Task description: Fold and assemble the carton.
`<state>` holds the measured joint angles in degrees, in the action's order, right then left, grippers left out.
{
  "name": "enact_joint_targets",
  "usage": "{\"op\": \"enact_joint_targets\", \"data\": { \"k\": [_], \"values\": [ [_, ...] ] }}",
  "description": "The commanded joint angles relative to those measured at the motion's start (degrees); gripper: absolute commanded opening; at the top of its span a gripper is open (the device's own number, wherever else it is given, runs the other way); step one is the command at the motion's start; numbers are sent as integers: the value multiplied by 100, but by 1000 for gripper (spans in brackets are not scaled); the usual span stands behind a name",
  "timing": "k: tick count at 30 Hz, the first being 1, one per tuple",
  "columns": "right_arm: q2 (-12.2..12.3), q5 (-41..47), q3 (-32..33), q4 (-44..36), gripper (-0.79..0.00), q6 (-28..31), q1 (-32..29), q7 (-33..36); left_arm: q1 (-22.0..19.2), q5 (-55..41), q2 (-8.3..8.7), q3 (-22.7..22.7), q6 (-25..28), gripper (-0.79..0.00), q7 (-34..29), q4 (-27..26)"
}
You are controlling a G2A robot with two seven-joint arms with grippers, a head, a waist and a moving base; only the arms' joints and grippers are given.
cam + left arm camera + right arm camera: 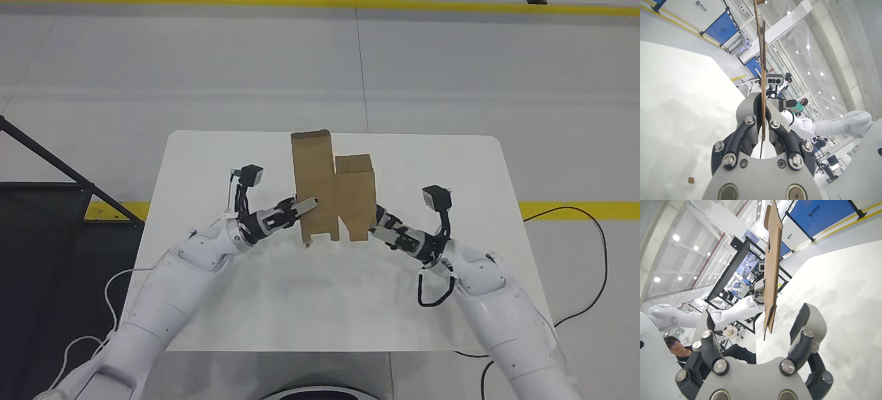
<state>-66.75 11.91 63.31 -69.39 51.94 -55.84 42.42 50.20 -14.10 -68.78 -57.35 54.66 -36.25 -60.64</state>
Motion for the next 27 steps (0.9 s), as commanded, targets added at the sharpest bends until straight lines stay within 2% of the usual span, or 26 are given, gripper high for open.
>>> {"op": "enact_joint_targets", "data": {
  "k": [1,2,3,4,10,13,23,24,25,26,27],
  "values": [
    [1,-52,5,-29,0,-1,-10,-56,10,100,-26,58,13,-785,76,-18],
    [2,-68,6,-39,-102,-2,-16,-73,9,138,-37,79,31,-785,107,-11],
    [4,-78,10,-47,-305,-5,-22,-84,4,171,-48,99,48,-785,136,1],
    [8,-90,19,-44,-403,-8,-25,-90,-1,192,-60,126,75,-785,145,11],
    [19,-128,47,-20,-677,-31,-57,-174,-42,251,-119,194,206,-785,326,107],
    [18,-154,41,-24,-779,-59,-67,-228,-58,287,-143,225,276,-785,372,132],
    [21,-350,67,-23,-785,-77,-85,-436,-100,261,-176,279,334,-785,266,162],
    [23,-377,76,-23,-785,-59,-91,-457,-102,249,-174,267,334,-600,253,156],
    [26,-404,85,-25,-785,-32,-100,-467,-104,212,-171,242,334,-320,258,143],
    [30,-419,98,-29,-785,5,-113,-481,-90,107,-170,221,334,0,262,122],
    [35,-436,115,-32,-785,38,-126,-492,-86,-26,-164,193,334,0,236,101]
  ]
}}
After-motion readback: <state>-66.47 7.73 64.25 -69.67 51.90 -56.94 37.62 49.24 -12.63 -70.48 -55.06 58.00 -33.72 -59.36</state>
